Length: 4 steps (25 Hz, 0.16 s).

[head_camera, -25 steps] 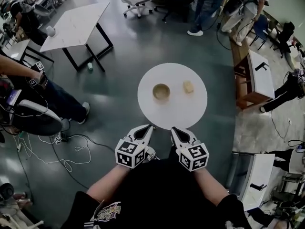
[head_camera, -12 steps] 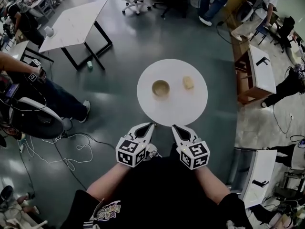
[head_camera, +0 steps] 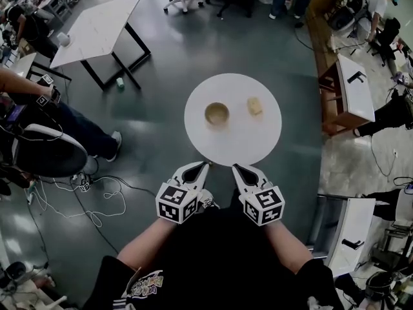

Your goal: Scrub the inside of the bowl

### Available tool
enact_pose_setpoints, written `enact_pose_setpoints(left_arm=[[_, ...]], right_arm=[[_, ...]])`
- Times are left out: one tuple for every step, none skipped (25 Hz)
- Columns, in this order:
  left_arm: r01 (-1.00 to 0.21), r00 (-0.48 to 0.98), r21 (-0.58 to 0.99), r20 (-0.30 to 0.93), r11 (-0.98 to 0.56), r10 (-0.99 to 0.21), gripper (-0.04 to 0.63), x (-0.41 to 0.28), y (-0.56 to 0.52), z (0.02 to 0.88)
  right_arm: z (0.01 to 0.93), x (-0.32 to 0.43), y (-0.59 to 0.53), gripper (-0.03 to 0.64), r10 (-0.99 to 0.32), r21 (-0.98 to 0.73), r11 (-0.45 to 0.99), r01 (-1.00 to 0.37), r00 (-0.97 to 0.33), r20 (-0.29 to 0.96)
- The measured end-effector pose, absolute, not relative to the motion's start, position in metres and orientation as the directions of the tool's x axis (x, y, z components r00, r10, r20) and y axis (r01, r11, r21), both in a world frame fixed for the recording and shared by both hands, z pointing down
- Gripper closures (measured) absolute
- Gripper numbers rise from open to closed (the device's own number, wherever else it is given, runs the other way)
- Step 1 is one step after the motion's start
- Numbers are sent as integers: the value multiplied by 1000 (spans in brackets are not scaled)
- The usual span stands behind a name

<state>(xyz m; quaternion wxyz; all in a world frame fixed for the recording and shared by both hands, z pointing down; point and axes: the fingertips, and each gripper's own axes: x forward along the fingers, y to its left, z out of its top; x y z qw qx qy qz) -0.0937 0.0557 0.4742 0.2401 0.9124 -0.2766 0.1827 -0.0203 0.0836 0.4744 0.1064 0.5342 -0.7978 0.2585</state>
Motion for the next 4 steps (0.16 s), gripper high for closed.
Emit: enact_pose_setpoints(left_arm=[[-592,781,337,466,-732,-417,589,-94,56,474],[-592,781,338,466,-732,-416,589,-94,56,474],[-591,781,338,466,-732,-416,589,-94,56,474],[-591,781,338,466,-733,-415,589,-95,56,473]], right_arm=[[474,-20,84,597,-798,-299,296,-907,-406,446],[474,-21,84,597,-798,-298,296,-908,-406,445],[473,-21,84,597,-798,-298,296,-908,-406,445],[473,-22,84,597,-798,-297,297,-908,-406,445]])
